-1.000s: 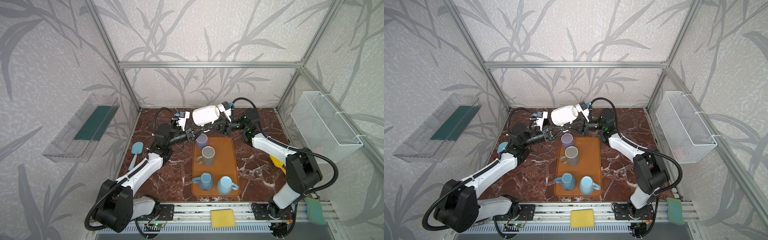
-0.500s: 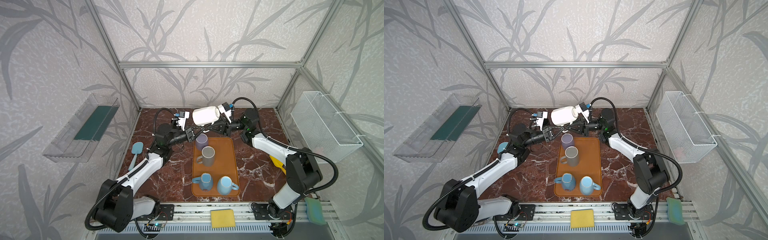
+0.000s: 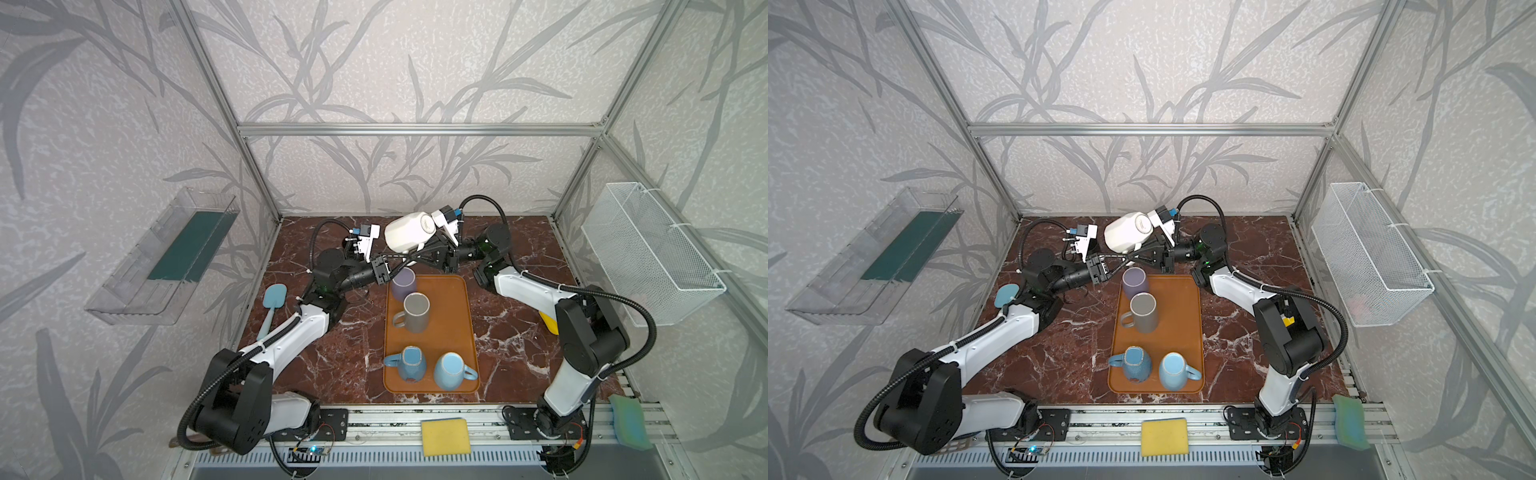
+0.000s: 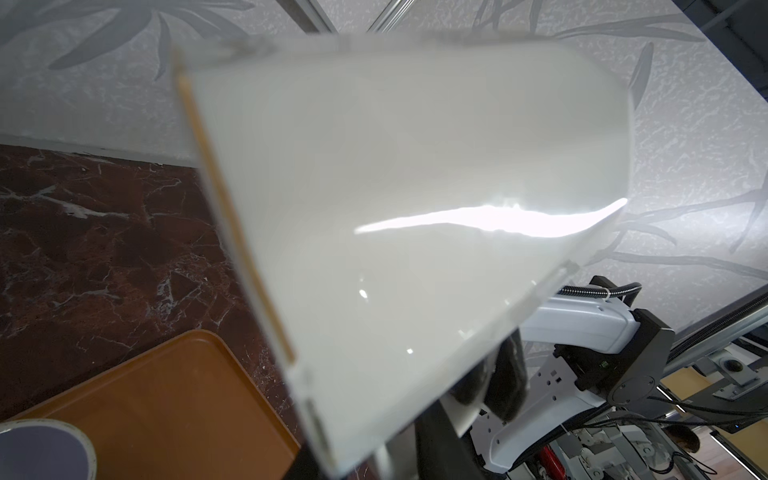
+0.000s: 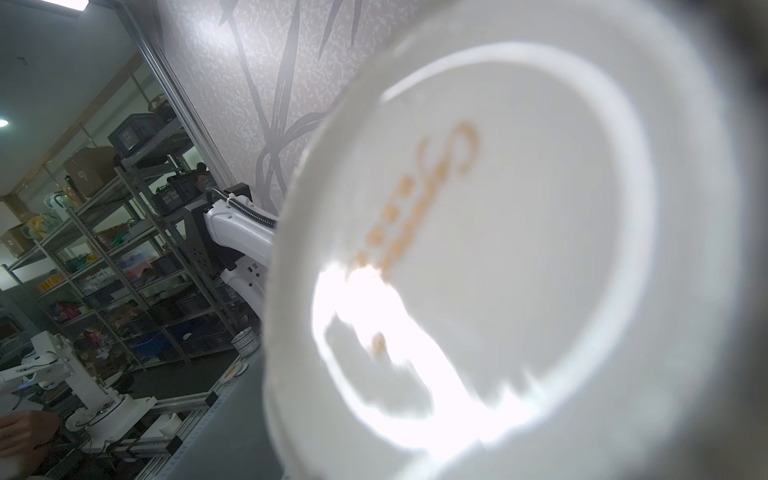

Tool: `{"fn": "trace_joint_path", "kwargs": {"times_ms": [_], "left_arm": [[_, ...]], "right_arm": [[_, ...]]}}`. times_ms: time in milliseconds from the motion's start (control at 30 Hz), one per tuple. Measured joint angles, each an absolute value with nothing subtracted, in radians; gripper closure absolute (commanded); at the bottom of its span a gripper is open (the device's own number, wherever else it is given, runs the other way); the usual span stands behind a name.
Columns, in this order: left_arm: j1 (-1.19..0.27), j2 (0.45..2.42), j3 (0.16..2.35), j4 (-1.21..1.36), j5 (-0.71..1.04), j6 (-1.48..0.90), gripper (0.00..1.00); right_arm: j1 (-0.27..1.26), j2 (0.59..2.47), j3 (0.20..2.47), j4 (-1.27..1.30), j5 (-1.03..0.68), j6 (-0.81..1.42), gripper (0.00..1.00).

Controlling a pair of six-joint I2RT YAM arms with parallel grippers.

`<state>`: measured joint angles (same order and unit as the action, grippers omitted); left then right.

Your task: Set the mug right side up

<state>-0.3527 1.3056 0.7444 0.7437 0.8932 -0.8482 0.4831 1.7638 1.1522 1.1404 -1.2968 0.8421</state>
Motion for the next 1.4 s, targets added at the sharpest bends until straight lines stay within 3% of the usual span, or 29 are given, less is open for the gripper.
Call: {"fn": "trace_joint_path", "kwargs": {"times_ms": [333, 600, 967, 1400], "left_arm": [[-0.358, 1.309, 0.744, 0.738, 0.909, -0.846, 0.80], [-0.358, 1.309, 0.744, 0.722, 0.909, -0.830, 0.81], [-0.359, 1.307, 0.744, 0.710, 0.930, -0.823, 0.63], [-0.353, 1.301, 0.744, 0.711, 0.923, -0.833, 0.57]], "right_arm": [[0.500, 1.764, 1.152, 1.169, -1.311, 0.849, 1.00], [0.501, 1.764, 1.152, 1.168, -1.319, 0.848, 1.00], [0.498, 1.770, 1.152, 1.153, -1.333, 0.850, 1.00], [0.492, 1.814, 1.164, 1.304, -1.331, 0.982, 1.00]]}}
